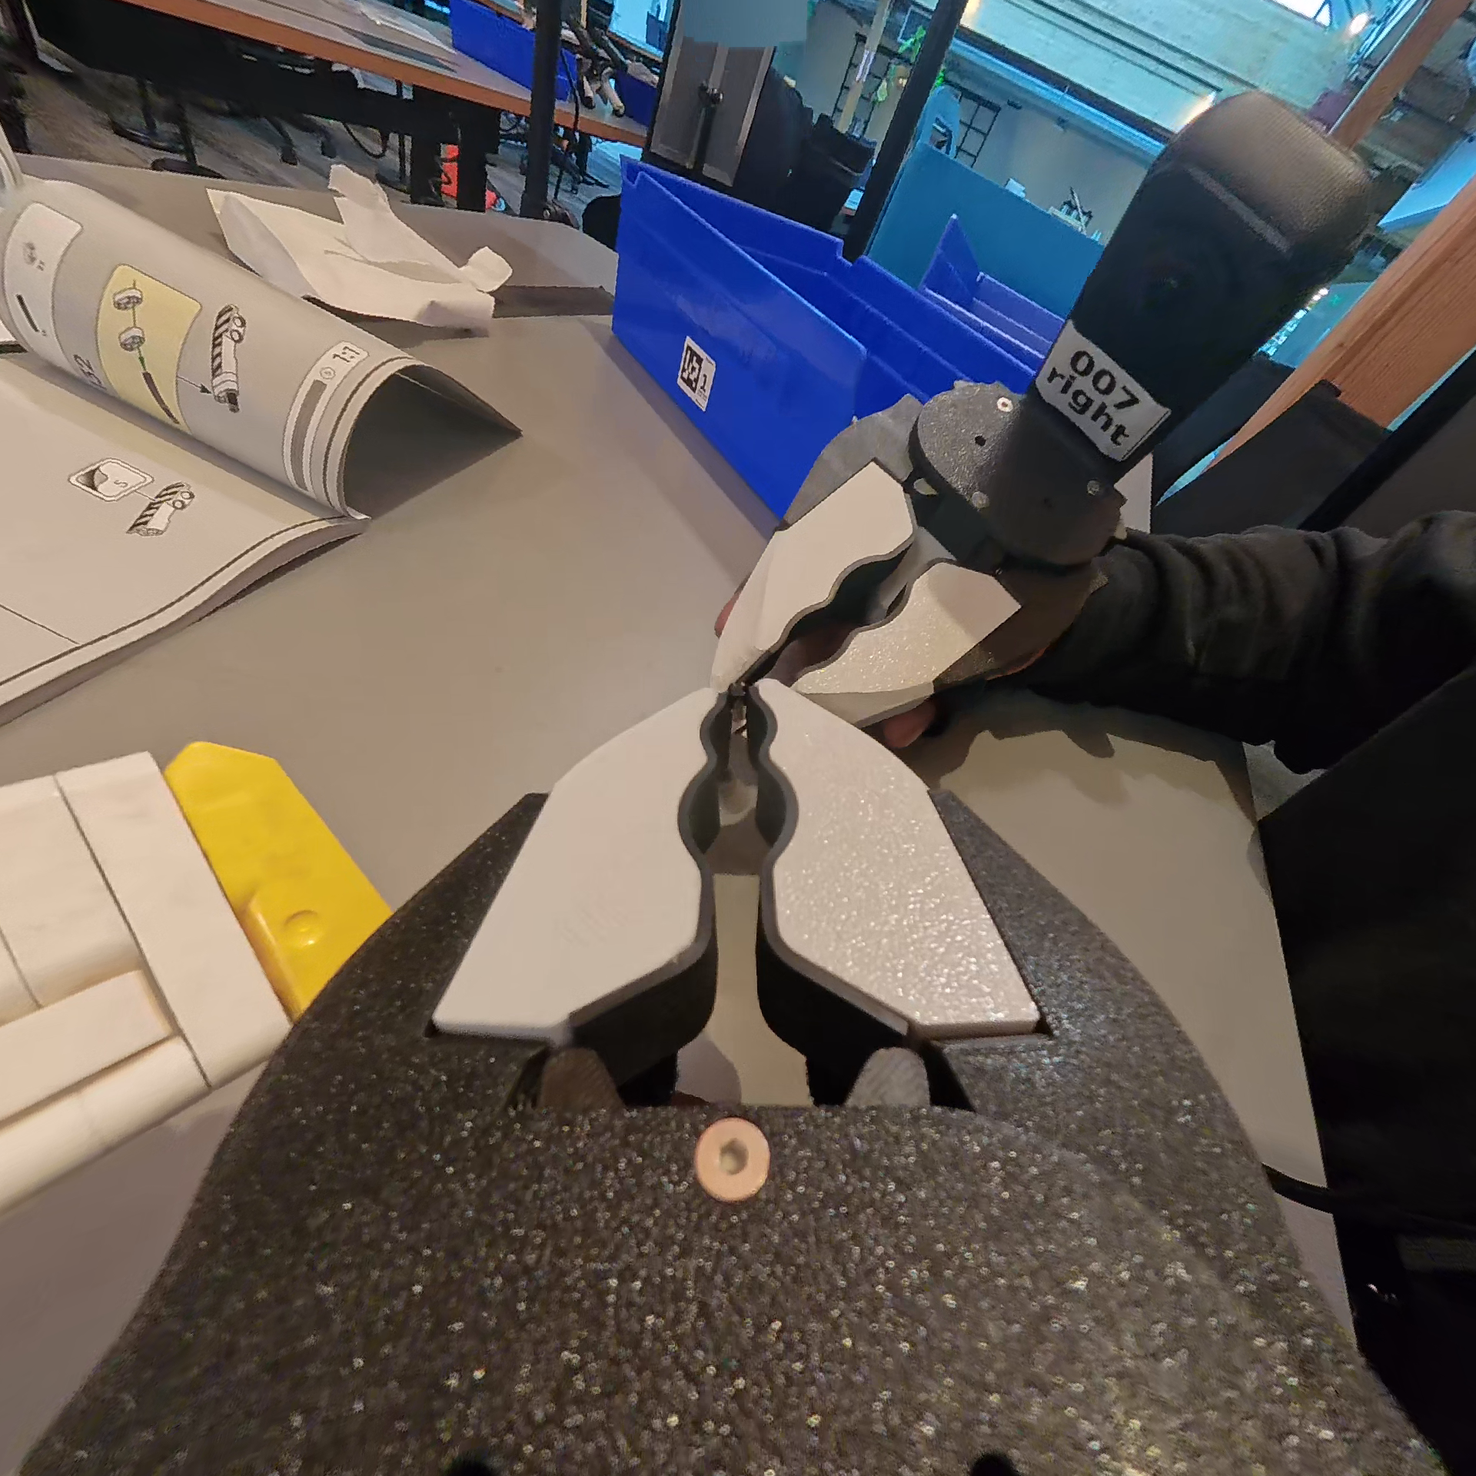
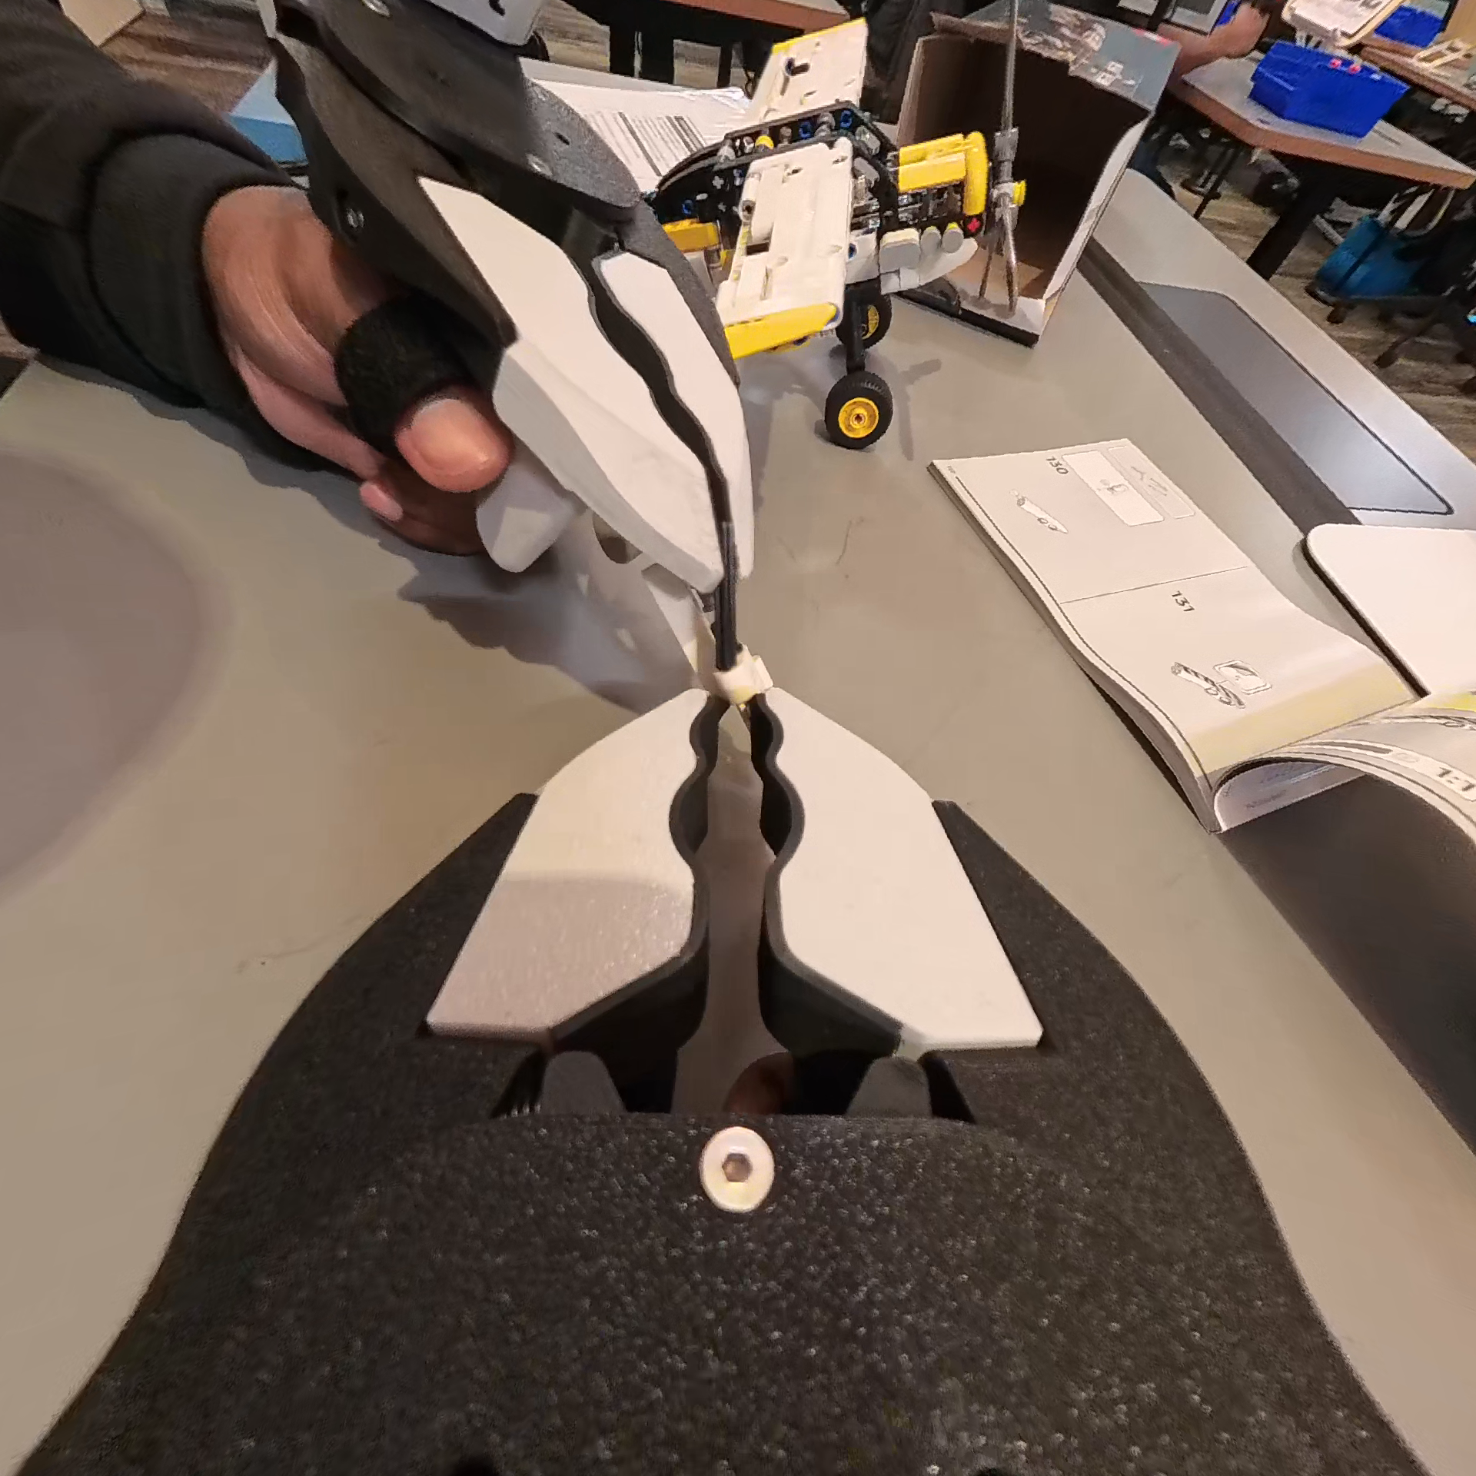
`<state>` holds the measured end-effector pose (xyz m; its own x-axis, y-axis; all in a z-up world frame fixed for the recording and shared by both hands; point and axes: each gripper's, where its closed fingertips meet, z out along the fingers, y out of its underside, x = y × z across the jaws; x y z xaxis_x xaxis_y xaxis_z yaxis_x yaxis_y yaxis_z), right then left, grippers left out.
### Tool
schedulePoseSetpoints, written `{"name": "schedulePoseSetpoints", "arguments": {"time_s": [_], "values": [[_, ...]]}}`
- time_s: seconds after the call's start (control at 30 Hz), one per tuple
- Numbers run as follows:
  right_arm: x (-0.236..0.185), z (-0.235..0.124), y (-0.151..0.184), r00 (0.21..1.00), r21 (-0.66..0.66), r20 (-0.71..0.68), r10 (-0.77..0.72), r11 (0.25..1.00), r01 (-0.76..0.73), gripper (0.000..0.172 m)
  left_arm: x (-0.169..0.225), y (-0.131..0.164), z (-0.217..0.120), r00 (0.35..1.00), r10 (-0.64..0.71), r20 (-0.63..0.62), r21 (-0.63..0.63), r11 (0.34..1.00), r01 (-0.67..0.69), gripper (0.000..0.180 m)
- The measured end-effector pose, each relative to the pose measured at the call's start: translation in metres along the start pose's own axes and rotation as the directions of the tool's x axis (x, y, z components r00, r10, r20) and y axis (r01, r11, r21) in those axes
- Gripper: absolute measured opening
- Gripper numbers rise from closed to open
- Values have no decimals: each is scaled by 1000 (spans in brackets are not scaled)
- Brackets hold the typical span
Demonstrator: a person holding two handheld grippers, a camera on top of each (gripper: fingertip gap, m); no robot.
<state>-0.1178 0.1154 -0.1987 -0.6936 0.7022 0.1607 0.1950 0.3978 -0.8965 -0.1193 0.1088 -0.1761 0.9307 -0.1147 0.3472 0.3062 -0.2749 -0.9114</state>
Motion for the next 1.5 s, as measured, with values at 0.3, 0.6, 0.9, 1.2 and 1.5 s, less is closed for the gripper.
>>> {"name": "schedulePoseSetpoints", "arguments": {"time_s": [0.3, 0.6, 0.9, 1.2, 1.5], "values": [[3, 2, 0, 983, -28, -97, -153, 988, 151, 9, 0, 2, 2, 999, 34, 25, -15, 999, -33, 4], [4, 3, 1, 949, -74, -148, -277, 960, 269, 9, -1, 4, 1, 994, 94, 55, -33, 995, -92, 4], [1, 5, 3, 919, -131, -160, -360, 931, 341, 8, -1, 5, 2, 984, 164, 68, -46, 986, -161, 4], [2, 6, -3, 987, -64, -156, -40, 997, 31, 7, -3, -3, -1, 969, 227, 95, 5, 974, -228, 4], [1, 4, -14, 973, 36, -114, 201, 980, -198, 7, 0, -12, -4, 985, 162, 66, 86, 982, -167, 4]]}}
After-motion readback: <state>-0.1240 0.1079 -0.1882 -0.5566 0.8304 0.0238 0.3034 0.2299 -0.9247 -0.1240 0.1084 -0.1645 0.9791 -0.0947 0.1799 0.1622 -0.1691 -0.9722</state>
